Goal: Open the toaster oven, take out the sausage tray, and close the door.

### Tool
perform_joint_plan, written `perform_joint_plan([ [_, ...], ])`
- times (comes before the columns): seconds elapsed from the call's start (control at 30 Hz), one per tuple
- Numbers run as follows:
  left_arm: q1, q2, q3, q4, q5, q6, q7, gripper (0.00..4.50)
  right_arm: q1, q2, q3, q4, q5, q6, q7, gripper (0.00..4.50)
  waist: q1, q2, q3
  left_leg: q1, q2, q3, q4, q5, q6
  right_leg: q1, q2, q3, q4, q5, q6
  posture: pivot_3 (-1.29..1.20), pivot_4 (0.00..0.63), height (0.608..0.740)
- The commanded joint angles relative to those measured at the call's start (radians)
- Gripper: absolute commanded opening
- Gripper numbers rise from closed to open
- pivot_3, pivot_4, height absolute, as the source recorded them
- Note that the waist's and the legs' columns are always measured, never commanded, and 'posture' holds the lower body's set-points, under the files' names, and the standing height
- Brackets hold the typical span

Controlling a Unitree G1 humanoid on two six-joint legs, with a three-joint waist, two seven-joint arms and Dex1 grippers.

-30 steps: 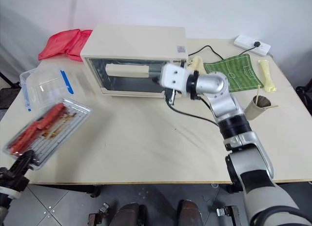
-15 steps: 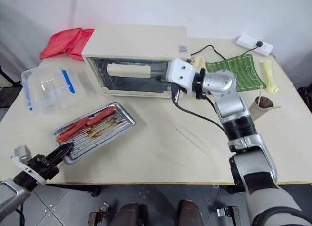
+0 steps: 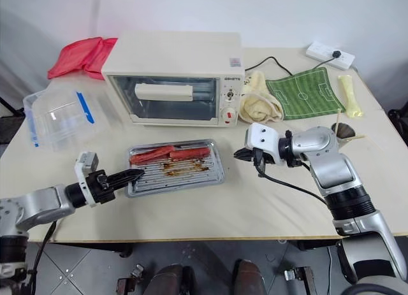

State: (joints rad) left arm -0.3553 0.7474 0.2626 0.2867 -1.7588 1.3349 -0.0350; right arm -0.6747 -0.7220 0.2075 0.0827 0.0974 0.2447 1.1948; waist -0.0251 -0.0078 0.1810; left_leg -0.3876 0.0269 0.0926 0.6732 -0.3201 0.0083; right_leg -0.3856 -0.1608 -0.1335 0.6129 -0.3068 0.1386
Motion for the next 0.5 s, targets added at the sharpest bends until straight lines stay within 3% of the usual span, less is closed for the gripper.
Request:
perform_joint_plan([
  [0.03, -0.09, -0.015, -0.059, 0.045, 0.109, 0.056, -0.117, 0.0, 0.044, -0.055, -0.053, -0.067, 0.016, 0.023, -0.002, 1.56, 0.001, 0.0, 0.0, 0.0, 0.0, 0.0, -0.001, 0.0, 0.0, -0.001, 0.0, 0.0, 0.0, 0.0, 0.0, 0.0, 0.15, 0.74],
  [0.33, -0.263, -0.082, -0.143, 0.213, 0.434, 0.09, -0.367, 0.0, 0.13, -0.144, -0.168, -0.145, 0.054, 0.113, -0.049, 4.47, 0.007, 0.0, 0.0, -0.001, 0.0, 0.009, -0.004, 0.001, -0.001, -0.006, 0.0, 0.003, 0.003, 0.0, 0.0, 0.0, 0.15, 0.74],
  [0.5, -0.318, -0.116, -0.165, 0.286, 0.603, 0.068, -0.466, 0.0, 0.136, -0.141, -0.214, -0.151, 0.042, 0.112, -0.133, 4.47, 0.031, 0.0, 0.0, 0.0, 0.0, 0.014, 0.0, 0.001, 0.0, -0.005, 0.0, 0.004, 0.004, 0.0, 0.0, 0.0, 0.15, 0.74],
])
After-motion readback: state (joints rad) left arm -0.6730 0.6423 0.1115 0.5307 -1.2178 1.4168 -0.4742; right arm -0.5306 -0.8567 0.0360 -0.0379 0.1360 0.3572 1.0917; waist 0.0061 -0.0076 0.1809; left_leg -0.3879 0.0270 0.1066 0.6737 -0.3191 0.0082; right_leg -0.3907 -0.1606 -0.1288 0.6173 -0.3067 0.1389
